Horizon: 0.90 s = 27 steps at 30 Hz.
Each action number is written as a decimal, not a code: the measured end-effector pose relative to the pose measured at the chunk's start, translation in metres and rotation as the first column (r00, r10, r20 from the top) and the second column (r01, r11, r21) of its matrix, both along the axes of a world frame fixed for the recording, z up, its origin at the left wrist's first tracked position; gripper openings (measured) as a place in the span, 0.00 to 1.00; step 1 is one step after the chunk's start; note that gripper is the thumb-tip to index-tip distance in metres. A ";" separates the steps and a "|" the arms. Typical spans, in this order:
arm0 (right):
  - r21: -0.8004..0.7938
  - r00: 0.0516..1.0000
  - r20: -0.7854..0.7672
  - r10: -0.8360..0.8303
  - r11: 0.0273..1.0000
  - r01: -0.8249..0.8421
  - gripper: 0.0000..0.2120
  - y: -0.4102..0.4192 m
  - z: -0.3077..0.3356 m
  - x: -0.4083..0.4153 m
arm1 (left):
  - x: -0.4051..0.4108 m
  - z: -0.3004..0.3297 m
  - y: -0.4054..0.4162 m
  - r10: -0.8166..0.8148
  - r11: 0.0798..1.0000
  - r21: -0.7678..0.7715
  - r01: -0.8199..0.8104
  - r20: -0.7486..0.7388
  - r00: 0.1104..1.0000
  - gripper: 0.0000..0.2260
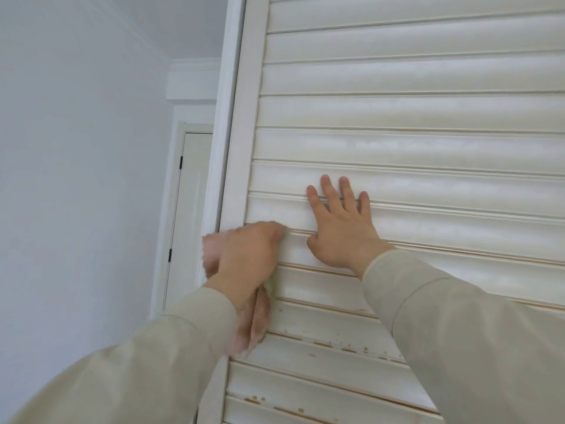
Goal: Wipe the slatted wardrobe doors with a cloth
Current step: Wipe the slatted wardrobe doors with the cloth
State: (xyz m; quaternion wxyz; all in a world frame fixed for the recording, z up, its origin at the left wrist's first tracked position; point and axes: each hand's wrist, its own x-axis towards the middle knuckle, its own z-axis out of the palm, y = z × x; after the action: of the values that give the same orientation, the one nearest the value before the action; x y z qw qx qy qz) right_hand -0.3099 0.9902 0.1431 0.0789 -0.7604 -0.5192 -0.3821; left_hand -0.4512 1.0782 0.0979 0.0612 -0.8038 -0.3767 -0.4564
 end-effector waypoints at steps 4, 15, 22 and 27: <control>0.000 1.000 0.001 0.001 1.000 -0.001 0.40 -0.002 0.000 -0.001 | 0.017 -0.006 0.006 -0.222 0.974 0.049 0.222 -0.010 0.975 0.14; 0.002 1.000 -0.006 -0.009 1.000 0.009 0.42 -0.001 0.000 -0.003 | 0.008 -0.008 0.021 -0.182 0.976 -0.099 0.192 0.100 0.978 0.16; -0.005 1.000 -0.004 0.002 1.000 -0.002 0.41 -0.006 0.002 -0.001 | 0.011 -0.007 0.027 -0.169 0.982 -0.064 0.178 0.129 0.977 0.18; 0.100 0.994 0.113 0.010 0.995 -0.021 0.36 -0.020 0.003 0.012 | 0.013 -0.010 0.030 -0.147 0.983 -0.090 0.162 0.161 0.976 0.19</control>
State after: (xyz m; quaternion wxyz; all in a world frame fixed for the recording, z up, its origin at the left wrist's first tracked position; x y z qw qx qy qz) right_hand -0.2975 0.9707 0.1458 0.0911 -0.7287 -0.5087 -0.4493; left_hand -0.4381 1.1081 0.0878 -0.0452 -0.7953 -0.3396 -0.5002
